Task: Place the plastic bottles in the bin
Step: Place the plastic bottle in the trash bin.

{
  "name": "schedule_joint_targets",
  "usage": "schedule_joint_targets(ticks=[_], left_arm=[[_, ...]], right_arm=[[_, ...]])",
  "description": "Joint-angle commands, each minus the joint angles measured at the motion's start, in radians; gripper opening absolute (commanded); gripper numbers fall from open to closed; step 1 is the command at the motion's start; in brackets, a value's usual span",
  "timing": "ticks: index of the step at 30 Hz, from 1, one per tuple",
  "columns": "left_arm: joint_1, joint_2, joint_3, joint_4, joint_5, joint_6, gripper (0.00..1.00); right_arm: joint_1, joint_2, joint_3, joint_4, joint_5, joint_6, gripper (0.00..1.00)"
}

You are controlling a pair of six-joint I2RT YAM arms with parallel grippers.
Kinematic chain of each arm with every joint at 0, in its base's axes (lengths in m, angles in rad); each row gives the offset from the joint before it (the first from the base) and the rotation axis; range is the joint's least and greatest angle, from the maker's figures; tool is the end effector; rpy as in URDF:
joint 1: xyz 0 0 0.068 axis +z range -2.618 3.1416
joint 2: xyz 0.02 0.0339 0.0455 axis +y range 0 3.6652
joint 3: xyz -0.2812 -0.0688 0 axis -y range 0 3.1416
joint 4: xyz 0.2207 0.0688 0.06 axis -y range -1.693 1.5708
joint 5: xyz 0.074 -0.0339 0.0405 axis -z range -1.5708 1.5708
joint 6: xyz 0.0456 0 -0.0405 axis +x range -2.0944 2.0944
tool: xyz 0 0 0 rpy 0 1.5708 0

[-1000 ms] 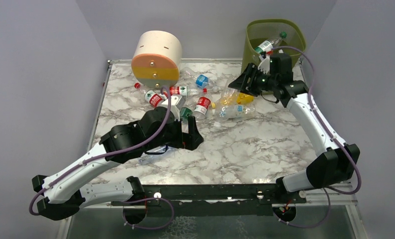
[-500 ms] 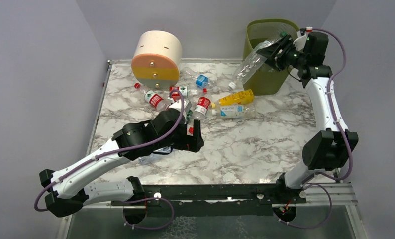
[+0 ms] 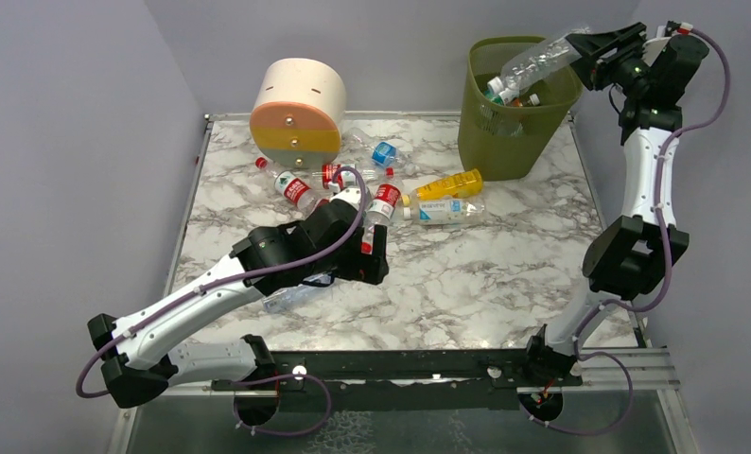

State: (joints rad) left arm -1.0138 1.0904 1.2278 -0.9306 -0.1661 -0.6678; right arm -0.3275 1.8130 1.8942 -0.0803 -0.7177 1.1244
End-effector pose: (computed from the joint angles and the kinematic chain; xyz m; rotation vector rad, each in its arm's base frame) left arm 0.1036 -0.1521 0.3678 0.3376 2.4148 -0.6086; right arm 0.3987 -0.1038 0.4643 0.6093 1.5860 1.1676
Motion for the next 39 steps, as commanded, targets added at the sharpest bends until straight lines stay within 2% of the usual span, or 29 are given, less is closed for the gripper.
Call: schedule_joint_targets(ticks=[1, 7, 10, 12, 17, 23, 29, 33, 39], left_arm=[[0.032, 0.009, 0.016, 0.004, 0.040, 0.040, 0.99], [0.090, 0.019, 0.019, 0.007, 0.085, 0.073, 0.99], [0.114, 0.019, 0.018, 0.010, 0.105, 0.083, 0.99], [0.125, 0.016, 0.015, 0.013, 0.115, 0.086, 0.99], [0.143, 0.013, 0.002, 0.025, 0.142, 0.089, 0.99], [0.150, -0.001, -0.005, 0.027, 0.145, 0.077, 0.99], [0.160, -0.017, -0.015, 0.029, 0.142, 0.052, 0.99], [0.168, -0.015, -0.021, 0.029, 0.120, 0.032, 0.99], [0.203, -0.020, -0.052, 0.028, 0.060, -0.019, 0.99]], right_arm=[[-0.033, 0.078, 0.095, 0.074, 0.033, 0.059, 0.50], [-0.038, 0.168, 0.225, 0.019, 0.094, 0.028, 0.52], [-0.038, 0.195, 0.258, -0.007, 0.097, 0.008, 0.57], [-0.038, 0.203, 0.275, -0.034, 0.098, -0.017, 0.66], [-0.038, 0.196, 0.265, -0.075, 0.082, -0.052, 0.77], [-0.038, 0.131, 0.194, -0.078, 0.068, -0.067, 0.79], [-0.038, 0.096, 0.219, -0.156, 0.056, -0.118, 0.83], [-0.032, 0.025, 0.134, -0.134, 0.007, -0.128, 0.85], [-0.008, -0.150, -0.077, -0.115, -0.058, -0.198, 0.89]])
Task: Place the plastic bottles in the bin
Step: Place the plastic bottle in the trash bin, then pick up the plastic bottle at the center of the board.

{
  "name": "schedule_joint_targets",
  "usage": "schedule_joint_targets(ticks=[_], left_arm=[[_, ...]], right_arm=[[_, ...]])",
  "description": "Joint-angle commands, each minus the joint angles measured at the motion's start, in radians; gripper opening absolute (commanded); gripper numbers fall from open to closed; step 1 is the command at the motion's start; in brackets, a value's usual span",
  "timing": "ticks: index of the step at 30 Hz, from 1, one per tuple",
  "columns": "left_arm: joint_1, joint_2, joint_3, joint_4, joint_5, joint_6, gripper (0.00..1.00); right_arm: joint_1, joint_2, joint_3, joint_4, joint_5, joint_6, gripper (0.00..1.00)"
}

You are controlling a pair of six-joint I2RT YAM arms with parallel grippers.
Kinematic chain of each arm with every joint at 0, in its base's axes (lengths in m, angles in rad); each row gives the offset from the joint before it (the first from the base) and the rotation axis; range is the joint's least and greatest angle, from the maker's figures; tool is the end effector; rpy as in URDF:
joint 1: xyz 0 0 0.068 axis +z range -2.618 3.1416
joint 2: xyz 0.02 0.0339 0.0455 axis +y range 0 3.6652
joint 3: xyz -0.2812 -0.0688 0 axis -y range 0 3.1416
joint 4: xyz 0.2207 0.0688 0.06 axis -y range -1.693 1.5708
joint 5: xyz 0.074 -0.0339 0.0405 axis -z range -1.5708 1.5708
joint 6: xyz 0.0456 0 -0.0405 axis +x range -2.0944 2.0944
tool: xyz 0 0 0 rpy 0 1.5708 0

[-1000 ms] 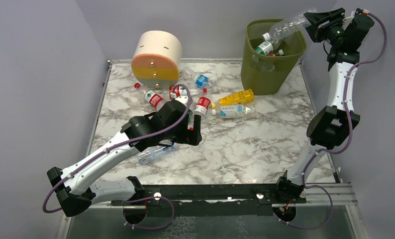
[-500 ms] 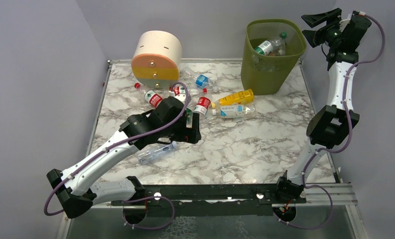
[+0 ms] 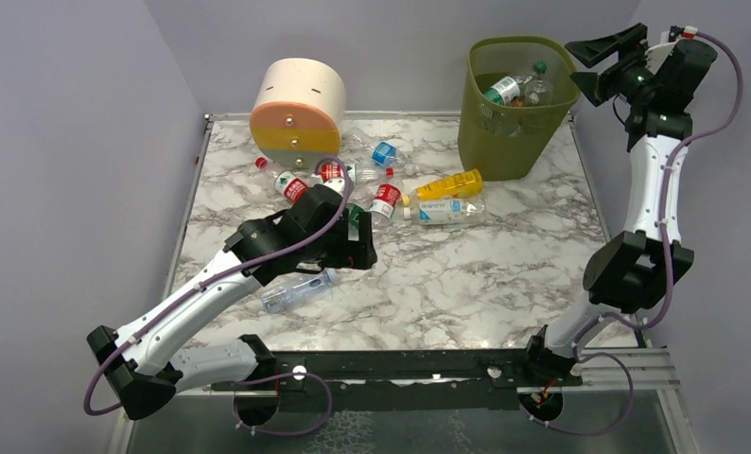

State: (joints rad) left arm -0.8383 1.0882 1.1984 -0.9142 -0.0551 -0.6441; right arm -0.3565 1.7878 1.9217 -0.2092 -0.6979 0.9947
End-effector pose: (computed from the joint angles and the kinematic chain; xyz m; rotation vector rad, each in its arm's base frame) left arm 0.1257 -0.1360 0.3604 0.2121 2.4604 -0.6223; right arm 0.3850 -0.1121 0.4688 0.5960 1.6320 1.0477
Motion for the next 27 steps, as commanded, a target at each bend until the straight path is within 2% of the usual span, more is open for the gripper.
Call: schedule_joint_targets(ticks=[1, 6, 13, 23, 27], left_arm=[[0.039, -0.014, -0.031, 0.012, -0.049, -0.046, 0.99], [0.129, 0.013, -0.100, 0.032, 0.003, -0.056, 0.99], [0.230, 0.095, -0.161, 0.054, 0.009, -0.019, 0.99], [0.260, 0.211, -0.145, 0.124, 0.030, 0.046, 0.99], [0.253, 0.230, -0.125, 0.234, 0.131, 0.097, 0.98]], right_arm=[[0.030, -0.157, -0.147, 0.017, -0.082, -0.078, 0.90], [0.084, -0.311, -0.371, 0.047, -0.085, -0.101, 0.90], [0.159, -0.446, -0.580, 0.036, -0.095, -0.156, 0.90], [0.232, -0.518, -0.724, 0.000, -0.076, -0.227, 0.90], [0.244, -0.528, -0.753, -0.008, -0.071, -0.246, 0.90]])
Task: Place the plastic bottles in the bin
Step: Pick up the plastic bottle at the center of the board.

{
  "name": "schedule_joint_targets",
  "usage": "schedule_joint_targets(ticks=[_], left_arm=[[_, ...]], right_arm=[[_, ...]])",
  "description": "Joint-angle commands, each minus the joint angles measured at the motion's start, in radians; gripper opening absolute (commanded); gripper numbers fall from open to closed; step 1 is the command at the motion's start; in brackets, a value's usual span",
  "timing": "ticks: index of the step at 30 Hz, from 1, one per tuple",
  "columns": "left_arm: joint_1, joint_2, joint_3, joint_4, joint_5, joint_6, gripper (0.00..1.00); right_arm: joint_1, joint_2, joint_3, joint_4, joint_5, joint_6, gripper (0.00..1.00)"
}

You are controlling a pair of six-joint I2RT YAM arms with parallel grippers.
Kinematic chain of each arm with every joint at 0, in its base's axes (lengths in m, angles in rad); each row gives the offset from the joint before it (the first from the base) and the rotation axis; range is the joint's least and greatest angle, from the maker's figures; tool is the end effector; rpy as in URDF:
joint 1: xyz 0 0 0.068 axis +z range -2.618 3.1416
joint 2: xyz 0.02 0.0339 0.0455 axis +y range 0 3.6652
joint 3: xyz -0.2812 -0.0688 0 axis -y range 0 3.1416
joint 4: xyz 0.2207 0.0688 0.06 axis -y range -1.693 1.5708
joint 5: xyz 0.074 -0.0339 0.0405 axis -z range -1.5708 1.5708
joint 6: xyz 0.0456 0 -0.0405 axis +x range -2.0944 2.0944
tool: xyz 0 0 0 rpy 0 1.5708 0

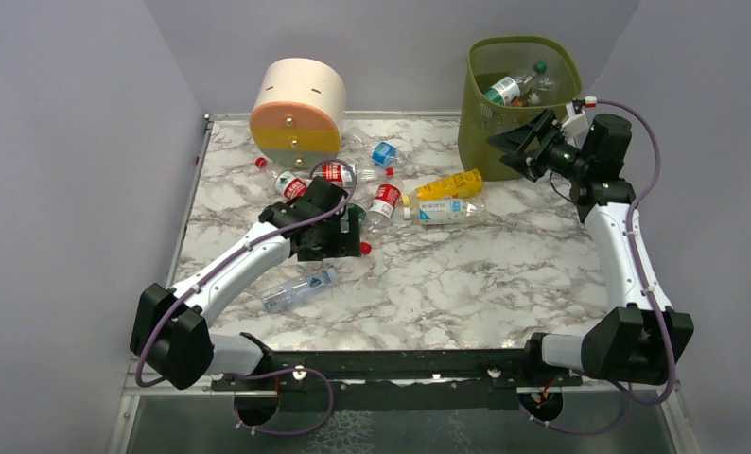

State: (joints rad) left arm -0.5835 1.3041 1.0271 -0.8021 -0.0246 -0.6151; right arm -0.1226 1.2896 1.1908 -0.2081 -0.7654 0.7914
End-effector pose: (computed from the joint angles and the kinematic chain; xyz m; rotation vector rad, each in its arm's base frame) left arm 0.1934 -0.1264 0.2767 -0.0510 2.6995 -0.3547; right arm 0.2712 -0.0016 0.3893 0.3319 1.9287 1.1649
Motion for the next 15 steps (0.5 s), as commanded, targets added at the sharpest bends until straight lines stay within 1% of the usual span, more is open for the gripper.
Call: schedule_joint_targets(ticks=[1, 4, 8, 12, 15], left_arm=[[-0.006, 0.025, 0.058, 0.144, 0.113, 0.073, 0.98], [-0.028, 0.095, 0.118, 0.161, 0.101, 0.089, 0.98], [-0.077, 0.206, 0.185, 0.162, 0.047, 0.111, 0.94], [-0.106, 0.306, 0.215, 0.162, -0.016, 0.126, 0.88], [-0.115, 0.364, 0.240, 0.173, -0.055, 0.143, 0.85]], right_arm=[[0.011, -0.032, -0.027, -0.013, -0.001, -0.046, 0.90], [0.012, -0.038, -0.031, -0.016, 0.001, -0.049, 0.90], [0.014, -0.039, -0.025, -0.020, 0.005, -0.050, 0.90], [0.014, -0.038, -0.025, -0.027, 0.008, -0.053, 0.90], [0.015, -0.035, -0.026, -0.030, 0.008, -0.059, 0.90]])
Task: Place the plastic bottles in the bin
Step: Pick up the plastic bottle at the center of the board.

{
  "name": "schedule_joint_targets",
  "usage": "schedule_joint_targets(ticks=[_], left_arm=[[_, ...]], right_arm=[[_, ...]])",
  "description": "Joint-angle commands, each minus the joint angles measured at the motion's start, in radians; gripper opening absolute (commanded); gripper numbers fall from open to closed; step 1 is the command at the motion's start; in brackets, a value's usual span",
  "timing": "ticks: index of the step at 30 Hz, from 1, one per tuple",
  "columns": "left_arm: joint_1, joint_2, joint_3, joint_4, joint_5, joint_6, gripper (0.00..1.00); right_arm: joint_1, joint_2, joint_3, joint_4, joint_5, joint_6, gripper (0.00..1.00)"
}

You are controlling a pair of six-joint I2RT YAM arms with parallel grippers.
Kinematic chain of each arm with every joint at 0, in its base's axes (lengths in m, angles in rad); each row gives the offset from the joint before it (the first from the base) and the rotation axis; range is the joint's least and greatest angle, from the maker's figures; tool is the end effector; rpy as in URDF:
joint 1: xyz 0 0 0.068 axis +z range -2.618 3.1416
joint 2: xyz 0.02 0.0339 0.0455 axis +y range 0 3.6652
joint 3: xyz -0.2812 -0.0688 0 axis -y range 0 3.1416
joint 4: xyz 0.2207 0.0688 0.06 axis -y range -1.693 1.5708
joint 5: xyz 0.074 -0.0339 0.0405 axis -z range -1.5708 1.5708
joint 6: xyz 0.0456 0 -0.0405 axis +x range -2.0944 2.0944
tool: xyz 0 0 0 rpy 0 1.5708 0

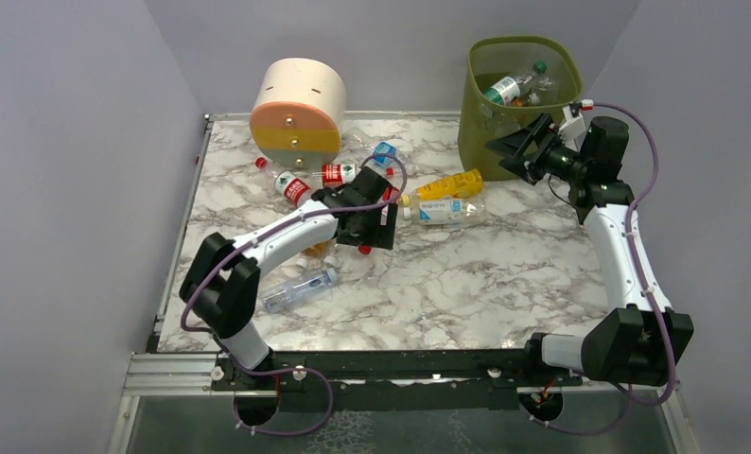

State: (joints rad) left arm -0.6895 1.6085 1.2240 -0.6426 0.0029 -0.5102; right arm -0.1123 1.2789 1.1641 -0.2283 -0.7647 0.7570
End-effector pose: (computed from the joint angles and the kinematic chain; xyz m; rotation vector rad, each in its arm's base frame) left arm 0.2465 -0.2034 0.2650 0.2395 2.6522 -0.4222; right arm 0.2677 0.0016 0.3812 0.3133 1.9598 1.1546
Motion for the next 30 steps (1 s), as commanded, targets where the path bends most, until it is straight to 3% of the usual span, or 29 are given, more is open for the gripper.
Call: schedule_joint_targets(ticks=[1, 10, 25, 26, 30], left_arm=[[-0.012, 0.078, 0.062, 0.016, -0.098, 0.047, 0.85], [-0.015, 0.255, 0.241, 0.019, -0.178, 0.127, 0.86], [-0.015, 0.393, 0.318, 0.037, -0.256, 0.193, 0.86], [-0.014, 0.399, 0.317, 0.040, -0.256, 0.191, 0.84], [-0.015, 0.391, 0.303, 0.047, -0.254, 0.191, 0.60]], right_arm=[[0.005, -0.023, 0.002, -0.012, 0.008, -0.027, 0.90], [0.008, -0.006, 0.005, -0.014, 0.013, -0.040, 0.90], [0.010, 0.032, -0.008, 0.007, 0.013, -0.040, 0.90], [0.010, 0.032, -0.011, 0.008, 0.014, -0.040, 0.90], [0.011, 0.032, -0.017, 0.008, 0.019, -0.041, 0.90]])
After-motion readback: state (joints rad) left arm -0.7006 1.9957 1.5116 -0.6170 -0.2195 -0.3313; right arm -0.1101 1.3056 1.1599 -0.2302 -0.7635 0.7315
